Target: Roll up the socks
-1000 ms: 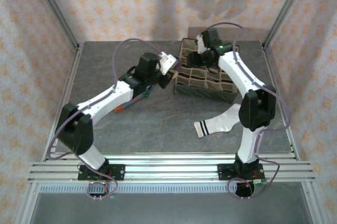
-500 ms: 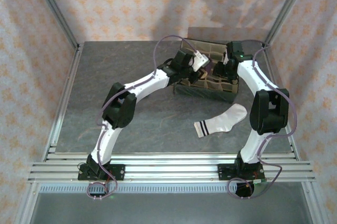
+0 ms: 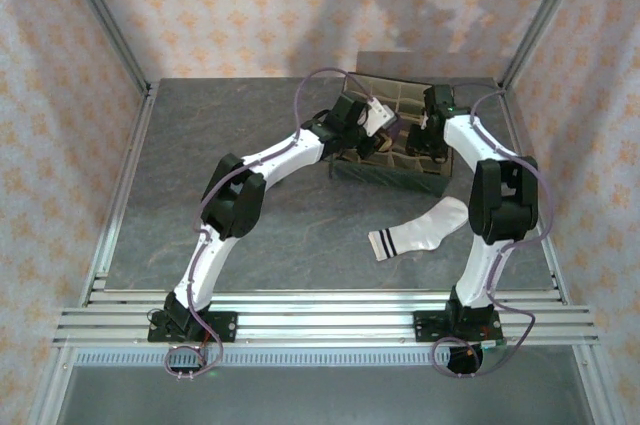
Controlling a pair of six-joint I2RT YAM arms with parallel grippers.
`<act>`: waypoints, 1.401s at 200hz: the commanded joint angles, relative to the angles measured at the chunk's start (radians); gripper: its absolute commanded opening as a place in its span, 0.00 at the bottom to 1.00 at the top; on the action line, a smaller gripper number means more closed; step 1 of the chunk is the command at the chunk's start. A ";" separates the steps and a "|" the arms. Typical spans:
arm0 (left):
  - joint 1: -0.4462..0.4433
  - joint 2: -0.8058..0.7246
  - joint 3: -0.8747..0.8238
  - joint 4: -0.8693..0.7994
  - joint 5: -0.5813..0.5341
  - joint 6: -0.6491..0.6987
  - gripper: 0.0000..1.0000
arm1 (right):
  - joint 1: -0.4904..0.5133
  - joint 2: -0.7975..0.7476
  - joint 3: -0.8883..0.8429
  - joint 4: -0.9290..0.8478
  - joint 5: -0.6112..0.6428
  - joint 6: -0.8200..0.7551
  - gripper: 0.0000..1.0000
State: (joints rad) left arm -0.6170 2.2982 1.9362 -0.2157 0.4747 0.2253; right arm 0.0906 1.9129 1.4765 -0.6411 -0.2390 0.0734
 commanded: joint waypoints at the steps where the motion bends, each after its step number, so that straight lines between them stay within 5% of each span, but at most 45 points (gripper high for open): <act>1: 0.027 -0.039 -0.030 0.044 0.028 -0.026 0.00 | -0.003 0.014 0.028 0.004 0.055 -0.021 0.35; 151: 0.075 -0.187 -0.296 0.245 0.115 0.028 0.00 | -0.009 0.059 0.057 -0.013 0.069 -0.027 0.35; 237: 0.072 -0.180 -0.276 0.095 0.097 0.132 0.00 | -0.014 0.075 0.063 -0.012 0.054 -0.017 0.35; 280: 0.060 -0.102 -0.135 -0.111 0.112 0.220 0.00 | -0.015 0.087 0.070 0.000 0.034 -0.014 0.35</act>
State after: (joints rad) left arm -0.5499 2.1647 1.7012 -0.1764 0.5690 0.3687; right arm 0.0868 1.9797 1.5131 -0.6418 -0.2134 0.0517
